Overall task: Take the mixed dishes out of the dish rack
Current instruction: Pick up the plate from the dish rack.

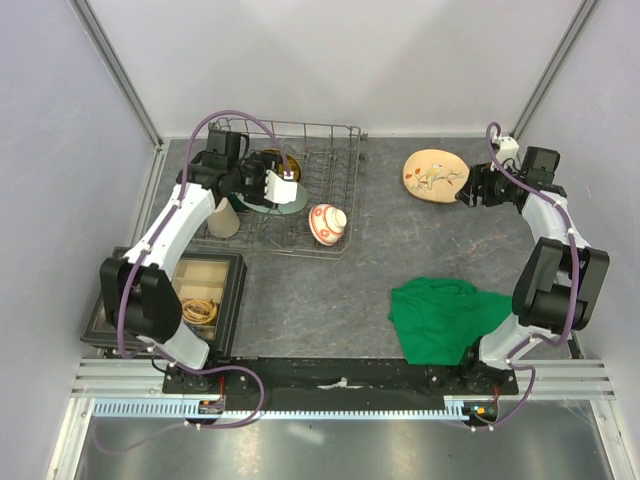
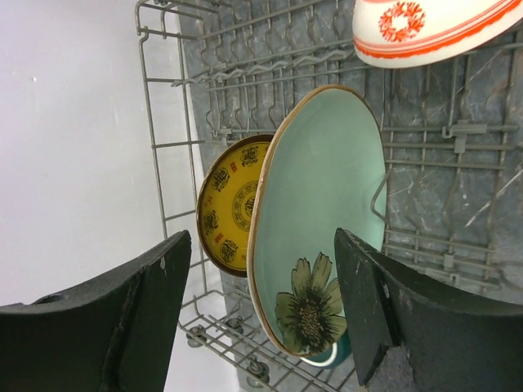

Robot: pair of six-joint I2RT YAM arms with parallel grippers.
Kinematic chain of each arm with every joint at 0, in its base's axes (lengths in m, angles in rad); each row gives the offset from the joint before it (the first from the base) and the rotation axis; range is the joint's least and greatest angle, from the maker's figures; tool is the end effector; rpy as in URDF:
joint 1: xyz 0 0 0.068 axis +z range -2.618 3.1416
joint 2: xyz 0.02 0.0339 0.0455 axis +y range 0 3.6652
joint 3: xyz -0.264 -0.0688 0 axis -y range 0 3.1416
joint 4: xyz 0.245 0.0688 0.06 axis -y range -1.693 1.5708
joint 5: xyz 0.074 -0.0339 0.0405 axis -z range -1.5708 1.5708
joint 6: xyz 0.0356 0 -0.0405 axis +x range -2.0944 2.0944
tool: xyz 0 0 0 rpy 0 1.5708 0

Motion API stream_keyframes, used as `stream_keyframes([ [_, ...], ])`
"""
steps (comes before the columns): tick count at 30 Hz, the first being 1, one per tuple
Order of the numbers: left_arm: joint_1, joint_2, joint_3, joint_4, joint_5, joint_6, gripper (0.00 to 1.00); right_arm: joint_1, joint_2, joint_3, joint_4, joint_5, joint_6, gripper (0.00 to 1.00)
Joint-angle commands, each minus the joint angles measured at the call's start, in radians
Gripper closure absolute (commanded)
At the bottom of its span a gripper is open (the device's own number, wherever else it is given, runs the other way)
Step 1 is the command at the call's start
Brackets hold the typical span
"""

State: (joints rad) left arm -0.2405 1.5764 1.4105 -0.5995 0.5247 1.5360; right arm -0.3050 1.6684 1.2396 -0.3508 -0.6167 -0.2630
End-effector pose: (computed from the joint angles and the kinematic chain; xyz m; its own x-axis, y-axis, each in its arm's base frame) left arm 0.3343 -0.1004 0.3236 0.5332 0.7598 -0.3719 0.6919 -0.1387 0.7086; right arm 0.3560 -0.0905 0.2565 -0.6092 -0.0306 -0.7924 -0.3166 0.9255 0.2077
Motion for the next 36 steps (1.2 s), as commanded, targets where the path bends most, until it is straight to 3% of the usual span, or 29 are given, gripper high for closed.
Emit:
stream_keyframes([
  [1, 0.007, 0.069, 0.102, -0.037, 0.000, 0.110, 0.22, 0.001, -0.061, -0.022, 0.010, -0.063, -0.041, 0.25],
  [24, 0.009, 0.358, 0.490, -0.434, -0.103, 0.243, 0.29, 0.001, -0.026, -0.083, 0.027, -0.063, -0.087, 0.26],
  [36, 0.009, 0.427, 0.556, -0.505, -0.135, 0.271, 0.30, -0.003, -0.030, -0.106, 0.038, -0.064, -0.099, 0.26],
])
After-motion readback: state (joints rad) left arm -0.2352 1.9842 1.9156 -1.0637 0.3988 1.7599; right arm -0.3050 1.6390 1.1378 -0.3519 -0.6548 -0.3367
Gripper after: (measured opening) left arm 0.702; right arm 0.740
